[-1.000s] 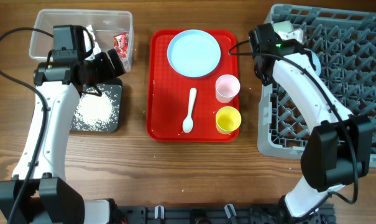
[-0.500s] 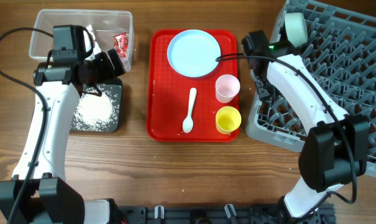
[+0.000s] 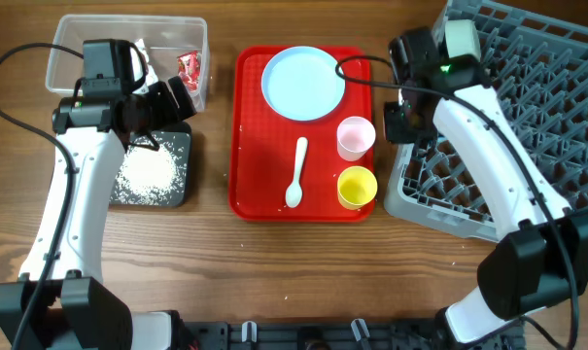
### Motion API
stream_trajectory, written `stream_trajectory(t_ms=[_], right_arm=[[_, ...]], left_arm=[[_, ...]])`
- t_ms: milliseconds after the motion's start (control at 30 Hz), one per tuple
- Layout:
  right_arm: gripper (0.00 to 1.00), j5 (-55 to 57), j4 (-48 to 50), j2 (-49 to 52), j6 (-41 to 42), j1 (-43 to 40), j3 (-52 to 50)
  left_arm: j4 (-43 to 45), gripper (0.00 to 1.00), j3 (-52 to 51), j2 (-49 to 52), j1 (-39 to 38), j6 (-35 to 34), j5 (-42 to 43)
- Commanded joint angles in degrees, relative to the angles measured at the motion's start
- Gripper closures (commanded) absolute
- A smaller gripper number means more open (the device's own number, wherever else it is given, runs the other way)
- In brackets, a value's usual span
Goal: Sort waste into correct bins and load items into the dishwasher rack
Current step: 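Release the blue bowl in the rack and lift the right gripper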
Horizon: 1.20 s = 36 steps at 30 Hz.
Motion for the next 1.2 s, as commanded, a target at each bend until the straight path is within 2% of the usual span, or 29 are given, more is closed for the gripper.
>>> stream_trajectory(t_ms=[0,133,600,767,1167], right_arm=[[0.96,-4.7,2.6,0.5,3.3,2.1,-4.3],[0.96,-4.7,2.1,0.5,5.4,2.5,-7.7],[0.96,-0.6,-4.8,0.5,7.3,2.5,-7.8],[0.96,-3.0,-0.7,0.5,6.7,2.5,-7.8],[0.96,-1.8,-0.9,0.5,8.3,2.5,-12.9]], left_arm=[[0.0,0.0,0.9,0.0,0.3,-0.5,0.7],[0.0,0.0,0.9,0.0,0.3,-0.5,0.7],[0.0,0.0,0.9,0.0,0.3,-0.5,0.7],[0.0,0.0,0.9,0.0,0.3,-0.5,0.7],[0.0,0.0,0.9,0.0,0.3,-0.5,0.7]])
